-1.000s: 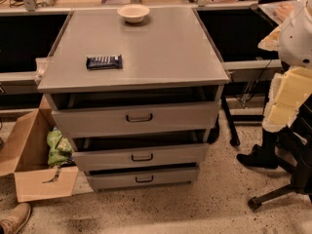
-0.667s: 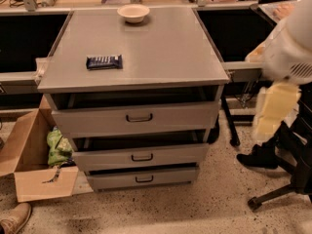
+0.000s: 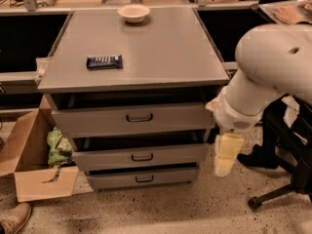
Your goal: Open middle drawer
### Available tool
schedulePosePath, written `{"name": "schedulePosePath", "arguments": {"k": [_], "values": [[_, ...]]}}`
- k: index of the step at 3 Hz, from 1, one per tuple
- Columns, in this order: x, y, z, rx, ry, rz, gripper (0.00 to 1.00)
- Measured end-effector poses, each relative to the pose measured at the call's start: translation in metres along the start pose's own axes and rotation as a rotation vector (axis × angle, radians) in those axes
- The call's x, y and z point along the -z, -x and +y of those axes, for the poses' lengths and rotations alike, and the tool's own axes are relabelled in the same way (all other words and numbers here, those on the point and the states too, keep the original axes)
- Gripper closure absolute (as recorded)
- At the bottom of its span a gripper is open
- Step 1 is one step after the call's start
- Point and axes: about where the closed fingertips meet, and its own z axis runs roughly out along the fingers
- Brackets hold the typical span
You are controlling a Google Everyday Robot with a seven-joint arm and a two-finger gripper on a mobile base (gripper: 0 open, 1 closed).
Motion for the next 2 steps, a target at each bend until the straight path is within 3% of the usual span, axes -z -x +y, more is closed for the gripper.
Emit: {"name": "schedulePosePath", "arguments": {"k": [1, 2], "values": [[-0.0600, 0.0050, 0.0043, -0.012, 0.061, -0.065, 0.00], [-0.0600, 0.0050, 0.0043, -0.012, 0.061, -0.065, 0.00]]}}
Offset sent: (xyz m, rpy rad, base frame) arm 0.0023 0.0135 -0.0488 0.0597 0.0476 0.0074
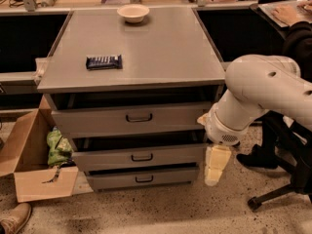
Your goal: Open middle drawer
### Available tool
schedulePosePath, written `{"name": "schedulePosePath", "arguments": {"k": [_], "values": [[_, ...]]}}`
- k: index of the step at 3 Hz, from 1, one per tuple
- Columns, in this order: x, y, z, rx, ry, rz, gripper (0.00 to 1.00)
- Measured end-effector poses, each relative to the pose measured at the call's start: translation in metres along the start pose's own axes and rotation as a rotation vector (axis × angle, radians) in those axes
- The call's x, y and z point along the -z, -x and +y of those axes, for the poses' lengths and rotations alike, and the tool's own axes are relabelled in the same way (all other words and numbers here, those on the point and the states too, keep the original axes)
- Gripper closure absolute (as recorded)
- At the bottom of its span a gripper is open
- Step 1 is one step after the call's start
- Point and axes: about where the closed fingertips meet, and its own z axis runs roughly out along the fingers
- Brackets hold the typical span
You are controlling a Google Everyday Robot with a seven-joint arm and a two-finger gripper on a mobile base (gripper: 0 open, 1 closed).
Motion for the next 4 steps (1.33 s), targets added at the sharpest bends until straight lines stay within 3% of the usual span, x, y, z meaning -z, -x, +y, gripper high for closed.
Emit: {"name": "schedulePosePath", "arguments": {"k": [1, 3, 4], "values": [[-0.013, -0.005, -0.001, -0.002, -0.014, -0.011, 0.00], [-0.122, -0.030, -0.005, 0.054, -0.010, 0.035, 0.00], [-0.177, -0.047, -0.019, 0.074, -0.030, 0.033, 0.00]]}}
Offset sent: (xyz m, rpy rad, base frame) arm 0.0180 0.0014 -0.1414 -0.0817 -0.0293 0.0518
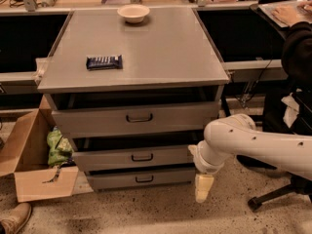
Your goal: Open middle drawer
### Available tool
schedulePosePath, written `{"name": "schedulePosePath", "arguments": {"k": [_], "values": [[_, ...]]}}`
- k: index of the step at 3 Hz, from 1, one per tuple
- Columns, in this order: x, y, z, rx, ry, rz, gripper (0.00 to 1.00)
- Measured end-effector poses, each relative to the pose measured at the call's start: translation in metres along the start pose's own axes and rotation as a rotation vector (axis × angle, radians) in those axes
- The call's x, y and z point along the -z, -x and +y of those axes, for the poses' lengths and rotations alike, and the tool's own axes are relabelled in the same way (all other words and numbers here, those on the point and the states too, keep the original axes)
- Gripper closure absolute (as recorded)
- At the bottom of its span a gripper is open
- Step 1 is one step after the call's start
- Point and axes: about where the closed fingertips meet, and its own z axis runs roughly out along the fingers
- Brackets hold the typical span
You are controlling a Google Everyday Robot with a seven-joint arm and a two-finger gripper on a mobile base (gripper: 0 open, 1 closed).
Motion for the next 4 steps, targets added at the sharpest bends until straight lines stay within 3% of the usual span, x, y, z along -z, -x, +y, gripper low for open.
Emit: {"name": "schedulePosePath", "arguments": {"k": [2, 3, 4], "values": [[-0.071, -0.022, -0.053, -0.004, -0.051, -0.031, 0.00], [-0.071, -0.022, -0.053, -0.004, -0.051, -0.031, 0.00], [-0.090, -0.025, -0.064, 0.031, -0.068, 0.022, 0.00]]}}
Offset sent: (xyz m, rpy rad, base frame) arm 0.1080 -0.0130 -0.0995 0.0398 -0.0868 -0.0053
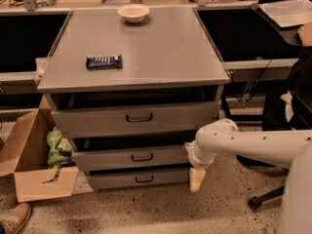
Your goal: Open middle drawer
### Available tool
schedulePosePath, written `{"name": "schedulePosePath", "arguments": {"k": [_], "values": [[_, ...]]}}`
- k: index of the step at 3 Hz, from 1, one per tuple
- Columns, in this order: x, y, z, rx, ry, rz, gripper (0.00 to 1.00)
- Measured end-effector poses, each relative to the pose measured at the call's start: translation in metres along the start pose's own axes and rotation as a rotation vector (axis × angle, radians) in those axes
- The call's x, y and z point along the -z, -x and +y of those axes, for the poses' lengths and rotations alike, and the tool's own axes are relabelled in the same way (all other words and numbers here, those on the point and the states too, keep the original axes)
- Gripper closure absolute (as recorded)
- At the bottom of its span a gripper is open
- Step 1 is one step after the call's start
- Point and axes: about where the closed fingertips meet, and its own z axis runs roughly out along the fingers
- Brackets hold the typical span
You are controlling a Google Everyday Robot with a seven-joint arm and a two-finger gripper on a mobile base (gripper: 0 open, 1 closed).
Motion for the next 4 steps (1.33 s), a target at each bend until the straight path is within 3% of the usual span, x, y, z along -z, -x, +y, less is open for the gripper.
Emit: {"name": "schedulePosePath", "arguments": {"k": [1, 2, 4], "values": [[-0.037, -0.010, -0.021, 0.071, -0.011, 0.048, 0.00], [-0.059, -0.016, -0.038, 0.101, -0.014, 0.056, 0.00], [-0.095, -0.025, -0.065, 0.110, 0.010, 0.038, 0.00]]}}
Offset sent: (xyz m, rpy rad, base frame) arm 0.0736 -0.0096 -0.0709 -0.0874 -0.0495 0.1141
